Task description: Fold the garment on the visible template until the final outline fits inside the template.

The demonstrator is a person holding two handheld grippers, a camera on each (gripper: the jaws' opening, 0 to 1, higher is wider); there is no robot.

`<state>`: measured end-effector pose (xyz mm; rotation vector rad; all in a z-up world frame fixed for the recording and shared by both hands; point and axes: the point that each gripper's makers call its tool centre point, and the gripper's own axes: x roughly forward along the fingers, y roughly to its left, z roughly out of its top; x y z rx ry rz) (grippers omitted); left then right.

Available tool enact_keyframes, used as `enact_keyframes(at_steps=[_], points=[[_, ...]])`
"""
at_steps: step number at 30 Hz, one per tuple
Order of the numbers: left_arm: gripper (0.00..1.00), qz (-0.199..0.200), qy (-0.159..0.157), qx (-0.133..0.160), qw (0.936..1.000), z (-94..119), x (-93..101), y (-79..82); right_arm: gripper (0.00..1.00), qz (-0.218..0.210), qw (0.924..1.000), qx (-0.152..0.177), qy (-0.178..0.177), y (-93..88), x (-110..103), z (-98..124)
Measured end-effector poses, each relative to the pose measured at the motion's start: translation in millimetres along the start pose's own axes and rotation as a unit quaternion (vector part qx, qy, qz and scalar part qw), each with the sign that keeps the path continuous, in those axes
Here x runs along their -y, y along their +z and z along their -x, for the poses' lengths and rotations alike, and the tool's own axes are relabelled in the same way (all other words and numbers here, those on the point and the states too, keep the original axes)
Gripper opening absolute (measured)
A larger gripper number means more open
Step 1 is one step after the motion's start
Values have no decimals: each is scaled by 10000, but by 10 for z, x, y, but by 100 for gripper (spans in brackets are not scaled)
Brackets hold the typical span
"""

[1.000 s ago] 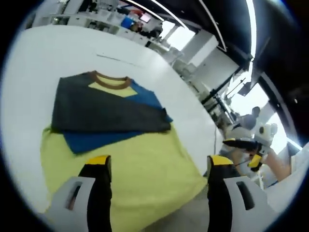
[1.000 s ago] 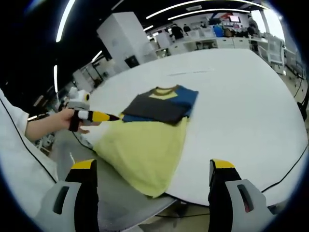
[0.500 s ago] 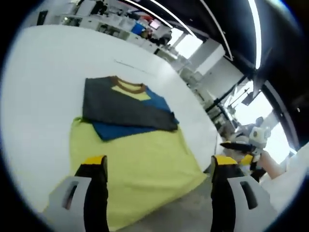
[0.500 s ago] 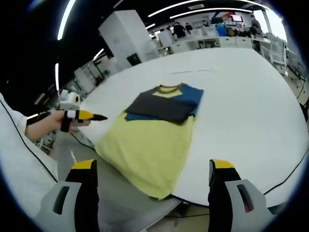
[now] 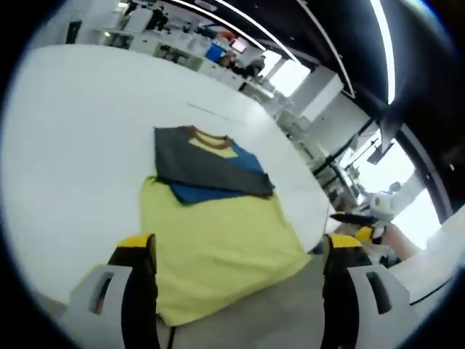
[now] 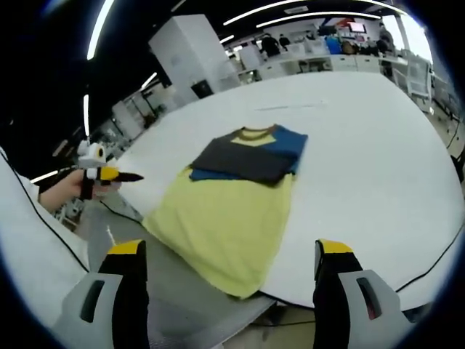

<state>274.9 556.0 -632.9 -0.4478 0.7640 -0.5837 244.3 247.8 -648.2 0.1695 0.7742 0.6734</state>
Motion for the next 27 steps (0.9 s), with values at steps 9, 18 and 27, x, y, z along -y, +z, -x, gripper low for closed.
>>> enact_keyframes(at_steps=[9, 18, 27], points=[[92, 143, 152, 187, 9996, 229, -17, 14, 95, 24, 10000, -78, 24, -33, -35, 24], [94, 181, 231, 247, 9993, 436, -72, 35, 95, 70, 9999, -110, 24, -34, -54, 47], [96, -17, 253, 155, 9996, 568, -104, -2, 96, 45, 10000, -76, -11, -38, -42, 114]])
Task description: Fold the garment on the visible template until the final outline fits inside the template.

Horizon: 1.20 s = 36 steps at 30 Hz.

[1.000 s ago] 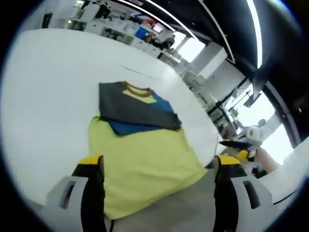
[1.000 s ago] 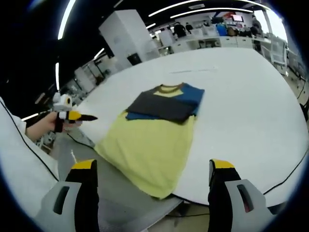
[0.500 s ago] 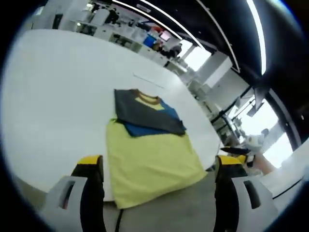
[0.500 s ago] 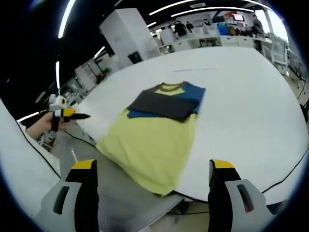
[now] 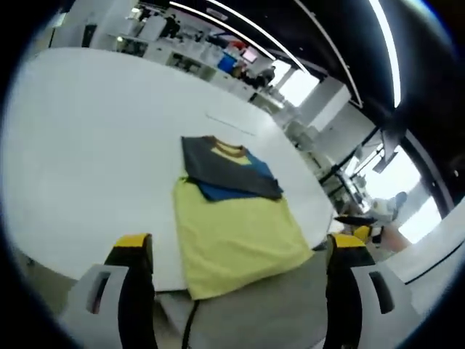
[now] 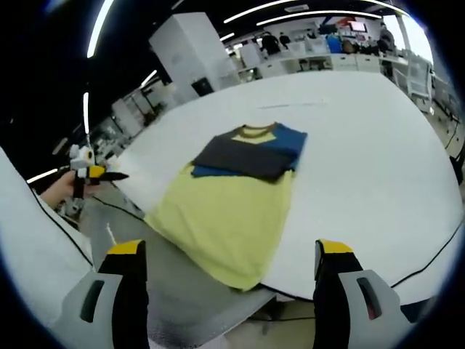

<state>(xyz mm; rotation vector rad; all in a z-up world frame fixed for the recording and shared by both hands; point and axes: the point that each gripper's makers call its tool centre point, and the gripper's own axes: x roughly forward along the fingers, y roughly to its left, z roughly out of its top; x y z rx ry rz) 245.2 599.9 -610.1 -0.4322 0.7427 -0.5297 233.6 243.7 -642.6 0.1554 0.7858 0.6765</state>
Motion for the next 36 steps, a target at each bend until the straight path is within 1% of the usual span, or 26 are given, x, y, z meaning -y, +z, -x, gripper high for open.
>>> enact_keyframes(at_steps=[3, 9, 14, 18, 28, 36], points=[[97, -162, -38, -58, 9998, 46, 4, -3, 96, 20, 10000, 13, 9, 7, 6, 23], [98, -423, -86, -65, 9990, 112, -24, 14, 96, 41, 10000, 0, -3, 2, 15, 65], [99, -653, -98, -361, 9972, 149, -59, -113, 96, 33, 10000, -37, -23, -27, 28, 79], [99, -603, -145, -439, 9971, 161, -67, -182, 96, -11, 10000, -55, -44, -63, 42, 86], [99, -602, -168, -479, 9969, 119, -73, -191, 95, -91, 9999, -69, -78, -107, 62, 102], [98, -530, -128, -571, 9969, 70, -118, -250, 89, -240, 9996, -153, -43, -186, 90, 47]])
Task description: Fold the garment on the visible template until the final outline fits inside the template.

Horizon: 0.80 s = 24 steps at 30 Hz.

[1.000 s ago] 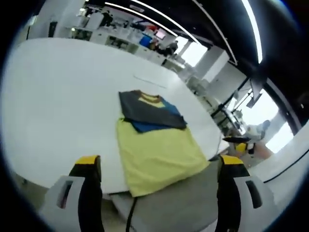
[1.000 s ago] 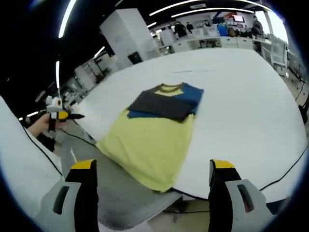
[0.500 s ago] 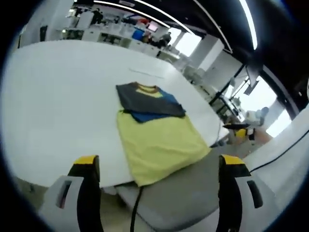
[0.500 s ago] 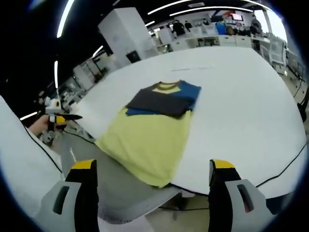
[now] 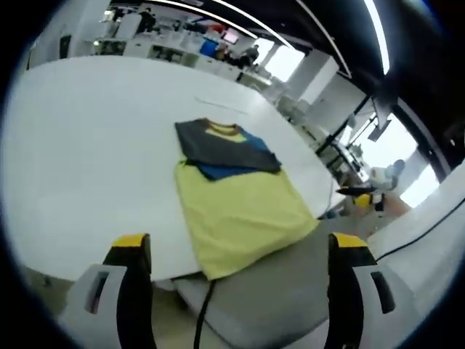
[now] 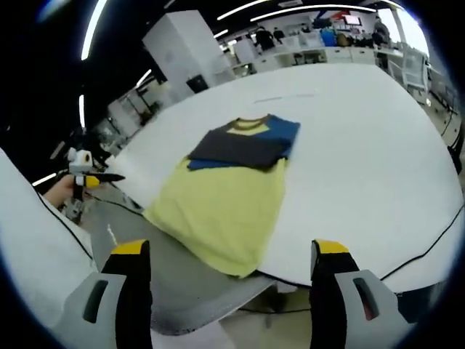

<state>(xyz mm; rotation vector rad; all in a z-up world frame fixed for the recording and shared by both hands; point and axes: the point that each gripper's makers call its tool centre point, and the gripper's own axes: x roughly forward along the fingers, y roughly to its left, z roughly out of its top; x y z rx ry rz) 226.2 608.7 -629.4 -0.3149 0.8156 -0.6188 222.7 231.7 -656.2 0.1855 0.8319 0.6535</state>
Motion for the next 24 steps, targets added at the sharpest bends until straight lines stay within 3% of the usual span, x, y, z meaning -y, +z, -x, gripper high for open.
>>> enact_keyframes(at_steps=[6, 12, 18, 24], points=[[93, 119, 79, -52, 9999, -47, -61, -75, 84, -73, 9999, -104, -34, -56, 43, -51], [87, 226, 186, -212, 9993, -132, -148, -172, 76, -149, 9989, -451, -50, -183, 65, -134], [81, 312, 256, -514, 9979, -243, -209, -318, 68, -142, 9960, -883, 69, -314, 40, -243], [73, 483, 265, -720, 9959, -321, -249, -452, 60, -274, 9950, -959, 111, -333, 46, -302]])
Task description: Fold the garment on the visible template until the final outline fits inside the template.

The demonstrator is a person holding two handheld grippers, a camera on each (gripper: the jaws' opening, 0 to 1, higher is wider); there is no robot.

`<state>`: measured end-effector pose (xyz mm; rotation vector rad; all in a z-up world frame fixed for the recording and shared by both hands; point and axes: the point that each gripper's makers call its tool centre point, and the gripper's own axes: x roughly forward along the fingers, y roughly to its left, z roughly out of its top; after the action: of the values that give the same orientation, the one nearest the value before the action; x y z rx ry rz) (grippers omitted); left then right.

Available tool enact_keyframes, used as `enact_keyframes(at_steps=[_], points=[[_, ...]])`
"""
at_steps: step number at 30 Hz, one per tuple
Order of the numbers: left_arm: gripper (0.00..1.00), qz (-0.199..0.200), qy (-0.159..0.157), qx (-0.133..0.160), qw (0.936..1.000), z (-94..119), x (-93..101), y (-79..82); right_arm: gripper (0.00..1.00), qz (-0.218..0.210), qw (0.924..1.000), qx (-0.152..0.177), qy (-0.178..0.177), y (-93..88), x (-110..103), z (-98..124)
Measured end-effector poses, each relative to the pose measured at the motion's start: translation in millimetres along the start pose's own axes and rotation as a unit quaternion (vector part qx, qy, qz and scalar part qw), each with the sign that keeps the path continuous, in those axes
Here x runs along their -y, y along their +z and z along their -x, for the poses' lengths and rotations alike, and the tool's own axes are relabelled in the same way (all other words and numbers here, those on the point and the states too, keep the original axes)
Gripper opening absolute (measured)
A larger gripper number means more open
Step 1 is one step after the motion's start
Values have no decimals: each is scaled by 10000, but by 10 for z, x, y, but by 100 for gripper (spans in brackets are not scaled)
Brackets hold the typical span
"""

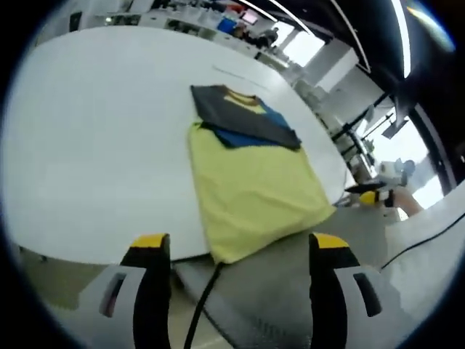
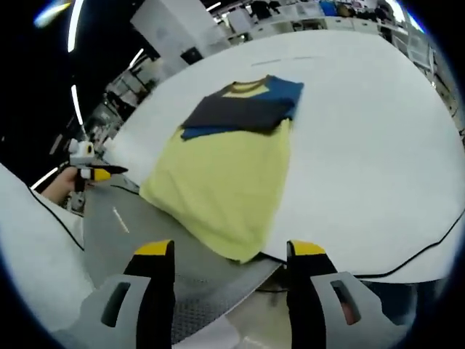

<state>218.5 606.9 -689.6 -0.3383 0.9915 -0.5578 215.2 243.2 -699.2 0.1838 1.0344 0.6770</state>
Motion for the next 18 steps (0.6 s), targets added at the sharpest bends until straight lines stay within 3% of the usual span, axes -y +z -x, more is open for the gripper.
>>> enact_keyframes(at_steps=[18], points=[[50, 374, -79, -627, 9973, -213, -108, -284, 45, -420, 9981, -424, 148, -97, 60, -171]])
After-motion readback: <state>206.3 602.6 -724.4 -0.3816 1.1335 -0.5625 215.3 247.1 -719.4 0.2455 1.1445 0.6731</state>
